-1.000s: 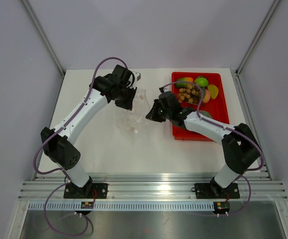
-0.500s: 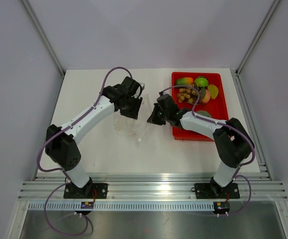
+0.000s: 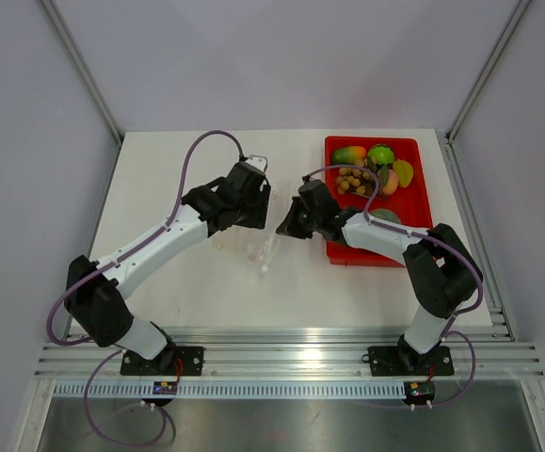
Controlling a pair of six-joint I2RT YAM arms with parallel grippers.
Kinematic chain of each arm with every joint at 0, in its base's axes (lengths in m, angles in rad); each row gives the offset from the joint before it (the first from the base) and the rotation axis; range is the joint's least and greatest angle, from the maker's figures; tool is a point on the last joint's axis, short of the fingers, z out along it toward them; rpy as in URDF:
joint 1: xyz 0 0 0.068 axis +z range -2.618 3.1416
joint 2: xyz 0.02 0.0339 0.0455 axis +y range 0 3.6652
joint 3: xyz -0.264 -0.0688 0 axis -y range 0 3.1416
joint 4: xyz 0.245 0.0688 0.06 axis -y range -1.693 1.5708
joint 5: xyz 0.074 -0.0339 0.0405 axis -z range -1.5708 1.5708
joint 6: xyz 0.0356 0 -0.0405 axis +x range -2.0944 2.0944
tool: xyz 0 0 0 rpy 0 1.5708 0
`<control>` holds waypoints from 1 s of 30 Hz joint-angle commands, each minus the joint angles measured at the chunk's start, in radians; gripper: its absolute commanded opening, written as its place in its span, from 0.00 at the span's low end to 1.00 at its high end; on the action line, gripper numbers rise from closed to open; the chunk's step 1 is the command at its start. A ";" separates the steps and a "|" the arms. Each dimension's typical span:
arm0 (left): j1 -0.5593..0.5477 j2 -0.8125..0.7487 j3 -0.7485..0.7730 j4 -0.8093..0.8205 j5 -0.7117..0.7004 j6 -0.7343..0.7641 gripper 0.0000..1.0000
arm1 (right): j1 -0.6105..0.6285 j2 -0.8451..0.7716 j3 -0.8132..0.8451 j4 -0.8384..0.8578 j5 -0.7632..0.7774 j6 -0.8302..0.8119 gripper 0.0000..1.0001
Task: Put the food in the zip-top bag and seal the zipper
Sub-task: Open the zipper of the food storage bag.
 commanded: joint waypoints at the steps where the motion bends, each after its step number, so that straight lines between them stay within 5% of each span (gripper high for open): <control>1: -0.001 -0.013 -0.035 0.080 -0.067 -0.029 0.53 | -0.006 -0.053 -0.005 0.046 -0.012 0.017 0.00; 8: -0.048 -0.055 -0.087 0.153 -0.066 -0.047 0.68 | -0.006 -0.067 -0.005 0.046 -0.015 0.019 0.00; 20: -0.114 0.027 -0.060 0.170 -0.173 -0.072 0.62 | -0.006 -0.083 0.001 0.054 -0.035 0.027 0.00; 30: -0.113 0.037 -0.035 0.105 -0.294 -0.070 0.01 | -0.022 -0.091 -0.022 0.037 -0.031 0.002 0.00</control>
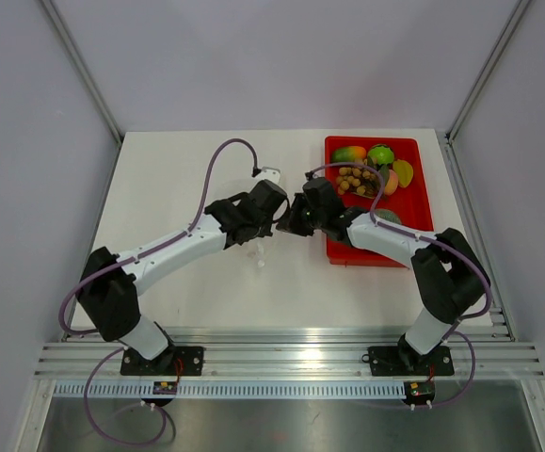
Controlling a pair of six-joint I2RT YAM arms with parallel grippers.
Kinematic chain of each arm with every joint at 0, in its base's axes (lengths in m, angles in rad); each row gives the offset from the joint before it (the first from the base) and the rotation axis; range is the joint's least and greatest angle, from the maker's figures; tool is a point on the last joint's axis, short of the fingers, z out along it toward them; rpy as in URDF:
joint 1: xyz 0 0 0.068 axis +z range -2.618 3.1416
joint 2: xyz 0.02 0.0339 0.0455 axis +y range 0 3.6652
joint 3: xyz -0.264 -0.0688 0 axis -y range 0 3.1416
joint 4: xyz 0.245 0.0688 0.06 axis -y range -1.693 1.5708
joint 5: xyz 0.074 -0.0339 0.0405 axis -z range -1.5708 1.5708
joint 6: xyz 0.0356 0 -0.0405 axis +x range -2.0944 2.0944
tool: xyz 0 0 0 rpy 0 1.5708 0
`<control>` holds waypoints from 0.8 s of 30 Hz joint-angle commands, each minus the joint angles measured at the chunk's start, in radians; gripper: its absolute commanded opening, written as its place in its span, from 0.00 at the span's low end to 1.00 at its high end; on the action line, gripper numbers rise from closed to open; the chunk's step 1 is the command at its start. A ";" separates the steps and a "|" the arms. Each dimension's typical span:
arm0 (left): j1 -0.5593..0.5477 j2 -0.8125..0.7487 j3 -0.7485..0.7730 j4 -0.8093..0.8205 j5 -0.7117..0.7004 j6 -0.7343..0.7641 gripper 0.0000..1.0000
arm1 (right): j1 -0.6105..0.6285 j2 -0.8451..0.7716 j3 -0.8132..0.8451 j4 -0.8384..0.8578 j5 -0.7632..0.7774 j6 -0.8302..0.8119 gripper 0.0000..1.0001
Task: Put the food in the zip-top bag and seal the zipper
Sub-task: Open the zipper of the food storage bag.
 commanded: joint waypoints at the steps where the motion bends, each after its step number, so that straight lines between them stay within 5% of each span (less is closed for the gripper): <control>1: 0.001 -0.026 0.061 -0.029 -0.091 -0.001 0.00 | -0.024 -0.035 -0.018 0.018 -0.007 -0.015 0.00; 13: 0.003 -0.067 0.142 -0.126 0.124 -0.023 0.00 | -0.051 0.008 -0.009 -0.030 -0.020 -0.074 0.02; 18: 0.012 -0.043 0.145 -0.114 0.173 -0.044 0.00 | -0.051 -0.078 -0.006 -0.080 -0.028 -0.109 0.47; 24: 0.015 0.003 0.204 -0.141 0.180 -0.021 0.00 | -0.051 -0.213 -0.015 -0.178 -0.010 -0.157 0.62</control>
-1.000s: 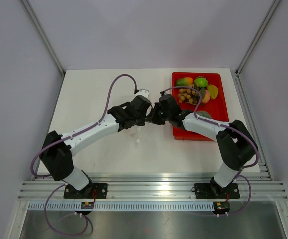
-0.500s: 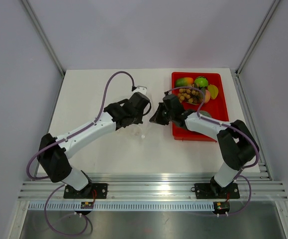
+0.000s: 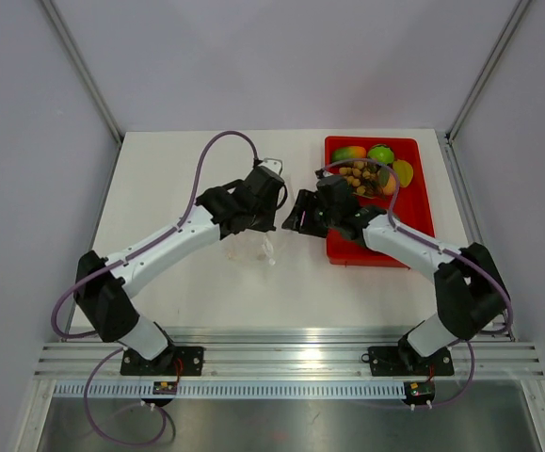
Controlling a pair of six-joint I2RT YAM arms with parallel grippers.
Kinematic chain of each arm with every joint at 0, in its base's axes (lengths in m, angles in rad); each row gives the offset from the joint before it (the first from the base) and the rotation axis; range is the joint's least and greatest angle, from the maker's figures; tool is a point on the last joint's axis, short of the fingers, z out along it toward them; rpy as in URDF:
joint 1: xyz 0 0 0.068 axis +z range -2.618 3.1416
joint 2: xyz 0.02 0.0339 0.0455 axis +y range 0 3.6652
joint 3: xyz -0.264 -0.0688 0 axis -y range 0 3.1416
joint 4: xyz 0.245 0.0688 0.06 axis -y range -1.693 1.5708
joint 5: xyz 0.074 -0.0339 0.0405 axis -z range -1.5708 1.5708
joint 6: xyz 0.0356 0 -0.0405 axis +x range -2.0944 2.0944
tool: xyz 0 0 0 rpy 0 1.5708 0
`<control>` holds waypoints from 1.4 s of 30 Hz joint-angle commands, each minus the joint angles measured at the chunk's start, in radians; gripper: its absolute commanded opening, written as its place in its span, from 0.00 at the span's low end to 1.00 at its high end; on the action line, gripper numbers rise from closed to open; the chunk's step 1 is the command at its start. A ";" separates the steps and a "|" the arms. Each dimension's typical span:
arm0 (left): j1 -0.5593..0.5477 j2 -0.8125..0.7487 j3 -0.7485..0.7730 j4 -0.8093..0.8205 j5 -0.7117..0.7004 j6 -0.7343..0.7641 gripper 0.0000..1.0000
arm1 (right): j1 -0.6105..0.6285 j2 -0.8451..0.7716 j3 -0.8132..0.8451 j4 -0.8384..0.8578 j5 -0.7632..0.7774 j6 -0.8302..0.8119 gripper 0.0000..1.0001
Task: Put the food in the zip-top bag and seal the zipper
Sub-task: Open the zipper of the food storage bag, then pick up the fake fruit from the bin.
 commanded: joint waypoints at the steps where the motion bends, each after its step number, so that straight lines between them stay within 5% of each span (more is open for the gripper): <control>1: 0.006 0.037 0.071 0.002 0.027 0.009 0.00 | -0.004 -0.135 0.009 -0.062 0.020 -0.049 0.63; 10: 0.006 0.090 0.108 -0.006 0.072 0.046 0.00 | -0.078 -0.334 0.018 -0.199 0.220 -0.151 0.68; 17: 0.006 0.091 0.119 -0.007 0.082 0.053 0.00 | -0.377 -0.359 0.009 -0.205 0.197 -0.243 0.70; 22: 0.006 0.084 0.113 -0.003 0.084 0.052 0.00 | -0.584 -0.226 0.057 -0.190 0.105 -0.258 0.71; 34: 0.006 0.083 0.107 0.016 0.102 0.050 0.00 | -0.595 -0.034 0.138 -0.225 0.152 -0.250 0.76; 42: 0.006 0.070 0.111 0.010 0.113 0.059 0.00 | -0.685 0.178 0.357 -0.239 0.231 -0.243 0.67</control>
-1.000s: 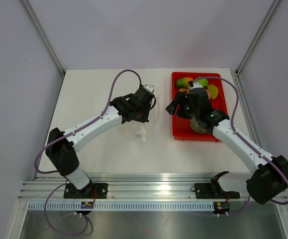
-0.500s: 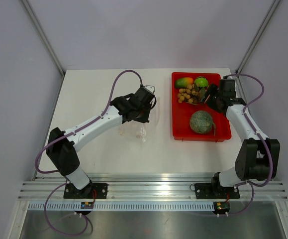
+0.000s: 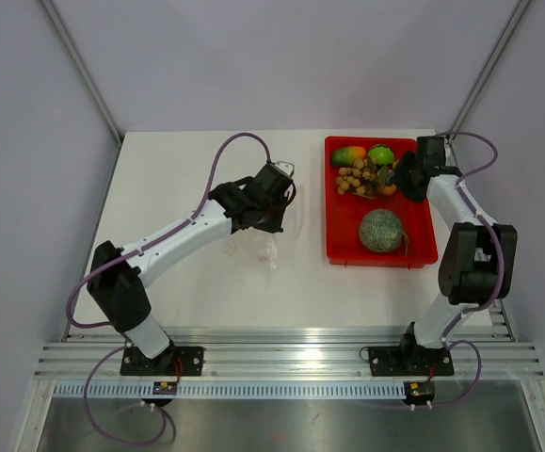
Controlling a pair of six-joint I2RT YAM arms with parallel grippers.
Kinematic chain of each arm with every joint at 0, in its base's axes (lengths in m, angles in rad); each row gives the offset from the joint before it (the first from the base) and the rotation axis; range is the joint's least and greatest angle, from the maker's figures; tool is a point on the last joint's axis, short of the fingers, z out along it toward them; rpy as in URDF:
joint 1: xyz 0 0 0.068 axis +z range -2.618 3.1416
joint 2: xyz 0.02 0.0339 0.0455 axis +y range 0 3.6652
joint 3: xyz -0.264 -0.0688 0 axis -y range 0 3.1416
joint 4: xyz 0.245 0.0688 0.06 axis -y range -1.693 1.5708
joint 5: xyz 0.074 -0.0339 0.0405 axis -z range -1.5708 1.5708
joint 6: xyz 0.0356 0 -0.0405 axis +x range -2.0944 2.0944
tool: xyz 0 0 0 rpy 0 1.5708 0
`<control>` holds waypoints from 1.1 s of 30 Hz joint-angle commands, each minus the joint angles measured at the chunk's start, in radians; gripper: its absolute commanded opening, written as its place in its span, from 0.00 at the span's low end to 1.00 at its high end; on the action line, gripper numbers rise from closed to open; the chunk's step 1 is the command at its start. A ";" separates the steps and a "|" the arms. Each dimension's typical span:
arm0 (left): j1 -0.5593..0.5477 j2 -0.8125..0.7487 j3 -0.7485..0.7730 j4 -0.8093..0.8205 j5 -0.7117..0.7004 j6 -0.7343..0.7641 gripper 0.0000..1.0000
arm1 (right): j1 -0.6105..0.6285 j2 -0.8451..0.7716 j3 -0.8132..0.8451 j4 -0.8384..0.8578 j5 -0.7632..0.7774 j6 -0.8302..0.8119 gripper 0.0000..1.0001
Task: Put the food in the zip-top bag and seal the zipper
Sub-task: Pick up the fake fruit from the bin.
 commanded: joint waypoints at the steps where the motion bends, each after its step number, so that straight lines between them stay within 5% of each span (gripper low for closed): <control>1: 0.004 -0.029 0.040 0.022 0.018 0.024 0.00 | -0.033 0.085 0.148 -0.004 0.041 -0.005 0.67; 13: 0.006 -0.020 0.037 0.026 0.022 0.042 0.00 | -0.039 0.399 0.480 -0.113 -0.056 -0.070 0.81; 22: 0.006 -0.026 0.008 0.039 0.041 0.041 0.00 | -0.039 0.407 0.397 -0.093 -0.135 -0.082 0.89; 25: 0.006 -0.026 0.006 0.043 0.050 0.038 0.00 | -0.037 0.402 0.380 -0.087 -0.149 -0.084 0.85; 31: 0.006 -0.036 0.003 0.048 0.042 0.036 0.00 | -0.039 0.347 0.319 -0.060 -0.120 -0.071 0.45; 33: 0.006 -0.032 0.011 0.048 0.047 0.035 0.00 | -0.039 0.274 0.287 -0.046 -0.091 -0.059 0.42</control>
